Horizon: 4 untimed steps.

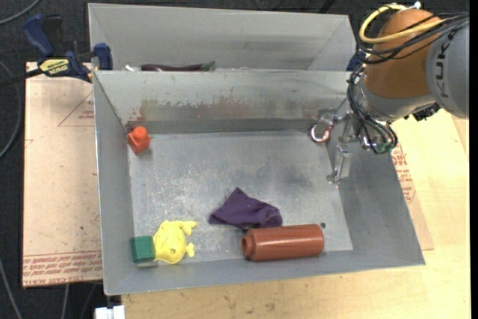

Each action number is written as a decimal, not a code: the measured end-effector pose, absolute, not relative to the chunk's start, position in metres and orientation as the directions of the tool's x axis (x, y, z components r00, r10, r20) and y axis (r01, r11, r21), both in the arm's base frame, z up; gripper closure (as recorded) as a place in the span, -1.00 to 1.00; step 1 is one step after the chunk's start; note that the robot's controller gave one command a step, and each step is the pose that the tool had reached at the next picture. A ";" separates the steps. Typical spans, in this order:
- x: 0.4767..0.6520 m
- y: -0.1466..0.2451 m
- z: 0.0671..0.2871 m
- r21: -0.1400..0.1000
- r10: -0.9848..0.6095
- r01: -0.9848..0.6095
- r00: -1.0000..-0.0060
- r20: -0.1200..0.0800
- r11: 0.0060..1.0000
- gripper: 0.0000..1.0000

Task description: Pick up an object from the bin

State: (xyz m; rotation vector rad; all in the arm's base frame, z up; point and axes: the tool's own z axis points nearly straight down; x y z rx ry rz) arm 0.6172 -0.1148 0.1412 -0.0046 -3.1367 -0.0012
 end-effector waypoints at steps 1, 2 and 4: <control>0.618 -0.115 0.146 0.000 0.001 0.001 -1.000 -0.001 1.000 -1.00; 0.598 -0.080 0.107 -0.003 -0.022 -0.022 -1.000 -0.007 1.000 -1.00; 0.584 -0.018 0.088 0.002 0.005 0.005 -1.000 -0.006 1.000 -1.00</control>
Offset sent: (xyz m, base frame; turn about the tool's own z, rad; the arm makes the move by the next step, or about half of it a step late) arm -0.0388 0.0682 -0.0712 -0.0489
